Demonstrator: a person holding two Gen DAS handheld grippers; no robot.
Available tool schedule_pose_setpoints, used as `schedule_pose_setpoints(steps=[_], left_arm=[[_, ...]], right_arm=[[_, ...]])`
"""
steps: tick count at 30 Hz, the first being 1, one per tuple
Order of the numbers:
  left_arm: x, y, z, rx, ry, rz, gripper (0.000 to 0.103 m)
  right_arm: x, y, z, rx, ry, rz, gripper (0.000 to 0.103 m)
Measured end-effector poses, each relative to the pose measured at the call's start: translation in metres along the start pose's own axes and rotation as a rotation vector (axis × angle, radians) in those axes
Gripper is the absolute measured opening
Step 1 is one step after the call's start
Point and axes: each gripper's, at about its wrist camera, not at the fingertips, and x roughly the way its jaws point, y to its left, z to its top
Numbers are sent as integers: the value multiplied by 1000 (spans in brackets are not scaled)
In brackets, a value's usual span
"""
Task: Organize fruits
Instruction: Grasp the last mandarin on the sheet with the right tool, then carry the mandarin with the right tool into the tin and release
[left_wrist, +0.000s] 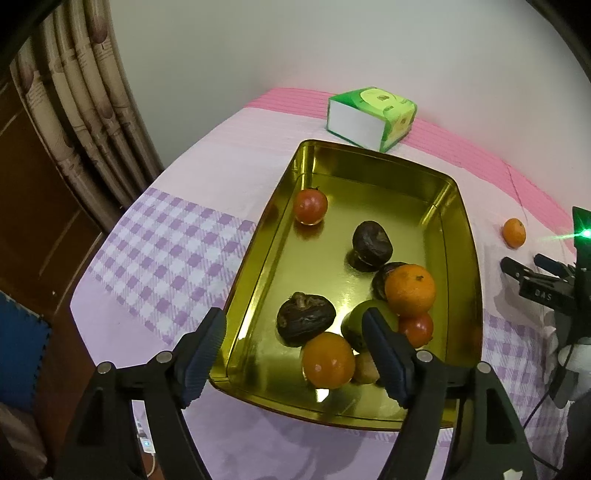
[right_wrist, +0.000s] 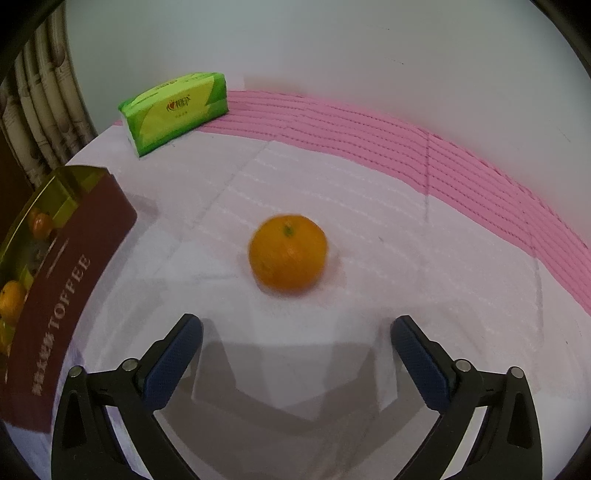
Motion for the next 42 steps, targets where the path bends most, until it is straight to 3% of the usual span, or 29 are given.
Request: schedule_pose_setpoints(steps=[4,6,13,15,42], left_arm=[[0,0,1,-6,-1,2,74],[0,0,0,-4,-2,1,74],[0,-2,0,4,-10,-7,76],[0,-2,0,1,-9,-7,76],[4,1,1,-14,-2,16,87]], right_arm=[[4,7,12,1,-15,1,85],[5,9,16,9,-23,-3,73],[6,9,23,18,-37,-3,54],[6,8,23,17,-38,0,43],[-13,26,6,-12,-37,45,42]])
